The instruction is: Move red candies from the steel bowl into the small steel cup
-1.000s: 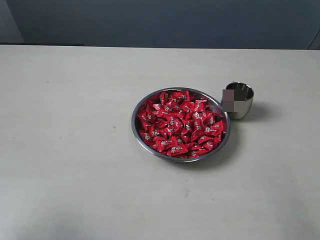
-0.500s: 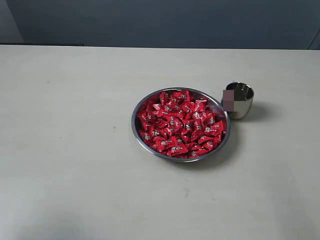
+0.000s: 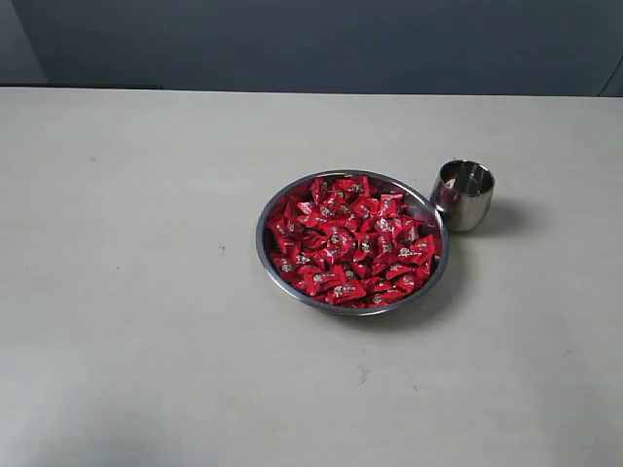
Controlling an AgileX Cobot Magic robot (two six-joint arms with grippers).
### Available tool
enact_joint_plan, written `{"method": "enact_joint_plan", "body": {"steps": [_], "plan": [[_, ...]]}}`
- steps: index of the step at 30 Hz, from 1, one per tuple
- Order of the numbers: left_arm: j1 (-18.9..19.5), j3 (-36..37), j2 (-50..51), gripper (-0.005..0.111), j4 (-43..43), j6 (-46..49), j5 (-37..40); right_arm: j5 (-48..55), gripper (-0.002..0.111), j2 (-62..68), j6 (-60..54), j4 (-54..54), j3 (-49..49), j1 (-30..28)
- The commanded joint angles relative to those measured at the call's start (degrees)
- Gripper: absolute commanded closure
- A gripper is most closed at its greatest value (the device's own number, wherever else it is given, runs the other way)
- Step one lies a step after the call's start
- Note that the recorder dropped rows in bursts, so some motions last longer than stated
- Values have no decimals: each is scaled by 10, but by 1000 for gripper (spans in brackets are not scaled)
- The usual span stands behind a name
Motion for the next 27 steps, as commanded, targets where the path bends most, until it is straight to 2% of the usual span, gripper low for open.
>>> {"method": "enact_joint_plan", "body": {"steps": [1, 7, 11, 15, 19, 21, 23, 27], "plan": [[-4, 1, -3, 106, 1, -1, -4, -13, 108, -3, 1, 2, 1, -3], [-4, 1, -3, 106, 1, -1, -4, -6, 108, -3, 8, 2, 1, -3], [-4, 1, -3, 106, 1, -1, -4, -26, 108, -3, 118, -2, 1, -3], [-4, 1, -3, 106, 1, -1, -4, 46, 108, -2, 118, -100, -69, -2], [-4, 1, -3, 106, 1, -1, -4, 146, 108, 136, 118, -111, -213, -2], [-4, 1, -3, 106, 1, -1, -4, 221, 108, 258, 114, -134, -314, 6], [-4, 1, -3, 106, 1, -1, -4, 269, 108, 376, 53, -140, -402, 53], [-4, 1, -3, 106, 1, -1, -4, 325, 108, 542, -40, -108, -499, 146]]}}
